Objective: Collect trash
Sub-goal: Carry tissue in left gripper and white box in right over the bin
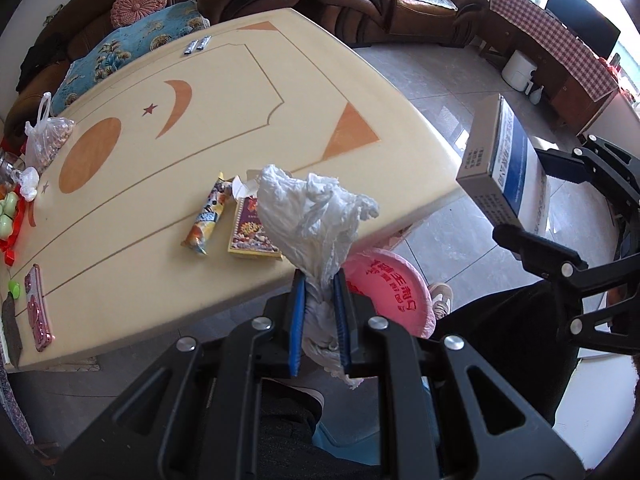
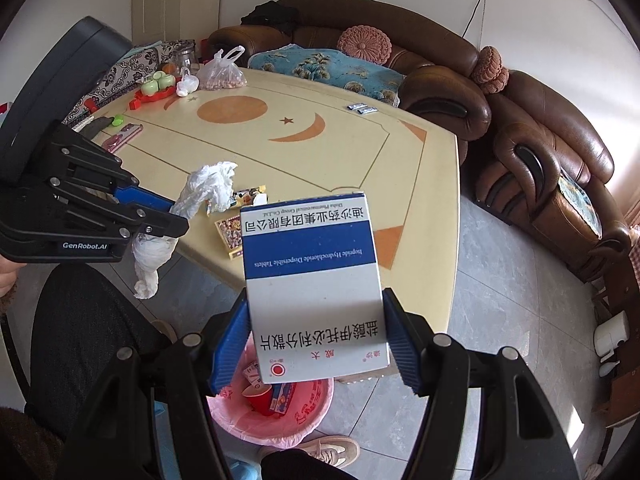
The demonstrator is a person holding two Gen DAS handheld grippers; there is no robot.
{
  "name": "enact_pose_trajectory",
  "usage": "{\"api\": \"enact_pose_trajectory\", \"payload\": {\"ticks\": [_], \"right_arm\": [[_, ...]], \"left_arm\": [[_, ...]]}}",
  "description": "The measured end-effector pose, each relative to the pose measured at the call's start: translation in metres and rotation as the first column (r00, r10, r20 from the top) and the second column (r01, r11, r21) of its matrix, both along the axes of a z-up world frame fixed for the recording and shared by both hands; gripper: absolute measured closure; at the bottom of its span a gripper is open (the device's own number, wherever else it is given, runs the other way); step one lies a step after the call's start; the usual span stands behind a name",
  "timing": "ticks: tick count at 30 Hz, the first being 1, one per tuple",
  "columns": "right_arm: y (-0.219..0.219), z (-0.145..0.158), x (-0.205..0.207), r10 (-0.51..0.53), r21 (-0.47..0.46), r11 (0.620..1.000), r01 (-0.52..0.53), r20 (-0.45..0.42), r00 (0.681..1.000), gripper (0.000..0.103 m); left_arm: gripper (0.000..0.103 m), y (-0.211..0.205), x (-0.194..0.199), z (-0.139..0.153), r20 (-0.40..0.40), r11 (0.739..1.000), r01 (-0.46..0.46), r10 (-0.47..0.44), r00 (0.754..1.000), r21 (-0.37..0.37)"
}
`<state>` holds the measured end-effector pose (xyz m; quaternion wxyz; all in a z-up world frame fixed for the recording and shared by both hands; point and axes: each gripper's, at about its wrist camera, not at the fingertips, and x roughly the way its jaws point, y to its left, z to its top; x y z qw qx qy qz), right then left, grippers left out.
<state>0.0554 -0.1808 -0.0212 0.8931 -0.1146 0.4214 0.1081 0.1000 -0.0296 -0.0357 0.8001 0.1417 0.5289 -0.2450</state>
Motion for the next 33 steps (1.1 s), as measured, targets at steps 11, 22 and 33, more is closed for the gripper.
{"api": "enact_pose_trajectory", "payload": {"ticks": [11, 22, 33], "right_arm": [[0.005, -0.062, -0.015, -0.018, 0.009, 1.000, 0.018, -0.088, 0.996, 0.041], [0.011, -0.133, -0.023, -0.047, 0.045, 0.997, 0.057, -0.193, 0.980, 0.041], [-0.002, -0.210, -0.021, -0.109, 0.073, 0.988, 0.138, -0.317, 0.942, 0.041]], "left_arm": [[0.088, -0.009, -0.028, -0.070, -0.102, 0.998, 0.055, -0.054, 0.993, 0.013], [0.088, -0.021, -0.045, -0.142, -0.197, 0.993, 0.109, -0.096, 0.976, 0.054], [0.088, -0.036, -0.035, -0.210, -0.295, 0.986, 0.140, -0.108, 0.949, 0.089]]}}
